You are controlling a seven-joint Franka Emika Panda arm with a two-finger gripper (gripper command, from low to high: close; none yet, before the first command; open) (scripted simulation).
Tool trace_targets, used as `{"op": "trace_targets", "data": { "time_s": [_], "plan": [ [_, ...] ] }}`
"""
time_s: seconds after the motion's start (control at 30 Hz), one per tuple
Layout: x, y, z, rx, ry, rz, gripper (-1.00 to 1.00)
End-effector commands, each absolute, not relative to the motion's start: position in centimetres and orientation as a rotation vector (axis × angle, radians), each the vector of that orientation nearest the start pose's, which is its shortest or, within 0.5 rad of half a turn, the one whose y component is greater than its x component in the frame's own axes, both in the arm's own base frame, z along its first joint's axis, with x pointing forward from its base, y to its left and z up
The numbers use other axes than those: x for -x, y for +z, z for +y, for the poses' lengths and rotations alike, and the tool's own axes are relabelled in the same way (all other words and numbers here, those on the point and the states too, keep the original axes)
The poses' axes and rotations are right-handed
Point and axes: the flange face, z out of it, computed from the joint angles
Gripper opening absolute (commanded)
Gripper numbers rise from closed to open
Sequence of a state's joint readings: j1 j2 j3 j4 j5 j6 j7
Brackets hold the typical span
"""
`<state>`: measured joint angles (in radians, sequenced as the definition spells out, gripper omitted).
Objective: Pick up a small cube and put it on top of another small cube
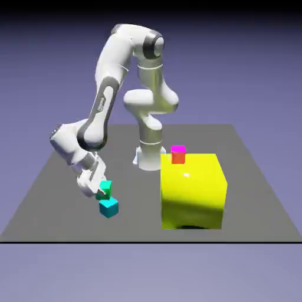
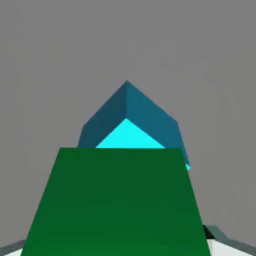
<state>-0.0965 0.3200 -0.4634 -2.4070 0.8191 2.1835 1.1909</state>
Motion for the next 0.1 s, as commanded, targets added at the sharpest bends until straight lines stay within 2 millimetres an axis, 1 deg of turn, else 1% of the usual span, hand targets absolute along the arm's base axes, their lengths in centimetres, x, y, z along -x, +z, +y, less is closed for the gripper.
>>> {"op": "trace_targets", "data": {
  "time_s": [0.0, 0.07],
  "plan": [
    [-38.3, 16.8, -22.5, 1.003, 0.765, 2.620, 1.00],
    [-38.4, 20.2, -24.0, 1.005, 0.765, 2.617, 1.00]
  ]
}}
